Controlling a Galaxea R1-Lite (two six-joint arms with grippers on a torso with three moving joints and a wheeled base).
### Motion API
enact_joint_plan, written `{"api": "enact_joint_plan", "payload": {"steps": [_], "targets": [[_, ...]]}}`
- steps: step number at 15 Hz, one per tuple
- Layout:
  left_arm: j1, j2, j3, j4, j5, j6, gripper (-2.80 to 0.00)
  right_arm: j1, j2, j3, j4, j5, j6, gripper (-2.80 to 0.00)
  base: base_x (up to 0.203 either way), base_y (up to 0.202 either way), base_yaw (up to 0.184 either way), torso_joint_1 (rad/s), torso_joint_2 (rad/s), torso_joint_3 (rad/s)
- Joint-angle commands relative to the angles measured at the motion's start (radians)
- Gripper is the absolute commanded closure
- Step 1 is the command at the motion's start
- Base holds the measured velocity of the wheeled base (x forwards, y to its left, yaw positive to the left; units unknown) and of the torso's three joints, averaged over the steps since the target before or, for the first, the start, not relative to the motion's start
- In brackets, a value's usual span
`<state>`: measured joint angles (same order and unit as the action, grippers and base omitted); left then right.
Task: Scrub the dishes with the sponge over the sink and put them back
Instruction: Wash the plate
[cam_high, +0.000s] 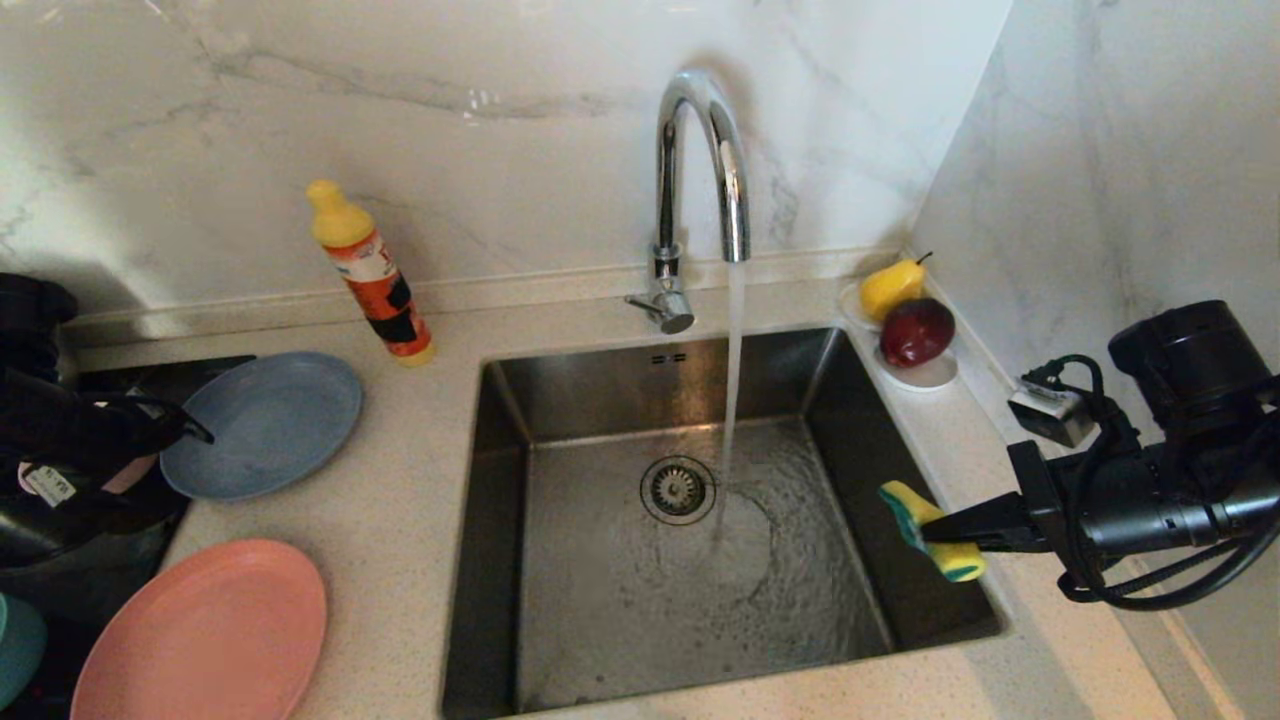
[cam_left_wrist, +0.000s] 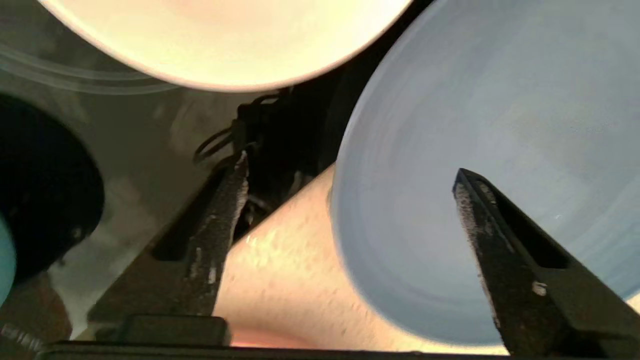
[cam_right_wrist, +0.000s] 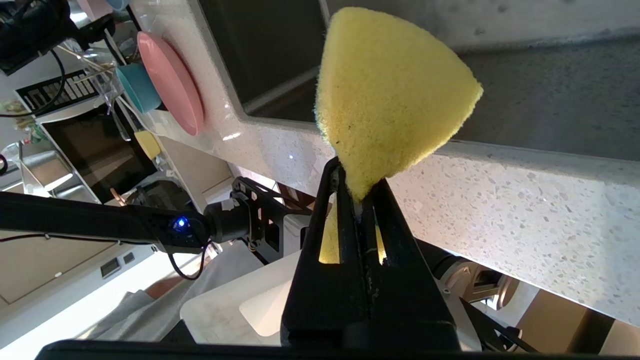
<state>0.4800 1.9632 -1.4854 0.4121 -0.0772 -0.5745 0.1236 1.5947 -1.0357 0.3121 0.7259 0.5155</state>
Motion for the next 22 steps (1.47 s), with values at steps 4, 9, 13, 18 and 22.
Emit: {"api": "enact_joint_plan", "payload": {"steps": [4, 9, 13, 18, 22], "targets": [[0.000, 0.006, 0.011, 0.002, -0.015, -0.004, -2.80, 0.001, -0.002, 0.002, 0.001, 0.006, 0.003, 0.00, 0.000, 0.000, 0.000, 0.000, 0.00, 0.000], [-0.001, -0.001, 0.010, 0.002, -0.025, -0.004, -2.80, -0.001, -0.004, 0.003, -0.042, 0.020, 0.004, 0.00, 0.000, 0.000, 0.000, 0.000, 0.00, 0.000], [-0.003, -0.004, 0.011, 0.004, -0.033, -0.005, -2.80, -0.002, 0.004, 0.012, -0.051, 0.045, 0.003, 0.00, 0.000, 0.000, 0.000, 0.000, 0.00, 0.000], [-0.003, 0.005, 0.011, 0.002, -0.037, -0.008, -2.80, -0.004, 0.018, 0.061, -0.129, 0.044, 0.006, 0.00, 0.000, 0.000, 0.000, 0.000, 0.00, 0.000], [-0.003, 0.026, 0.014, 0.001, -0.060, -0.022, -2.80, -0.002, 0.025, 0.077, -0.136, 0.045, 0.004, 0.00, 0.000, 0.000, 0.000, 0.000, 0.00, 0.000]]}}
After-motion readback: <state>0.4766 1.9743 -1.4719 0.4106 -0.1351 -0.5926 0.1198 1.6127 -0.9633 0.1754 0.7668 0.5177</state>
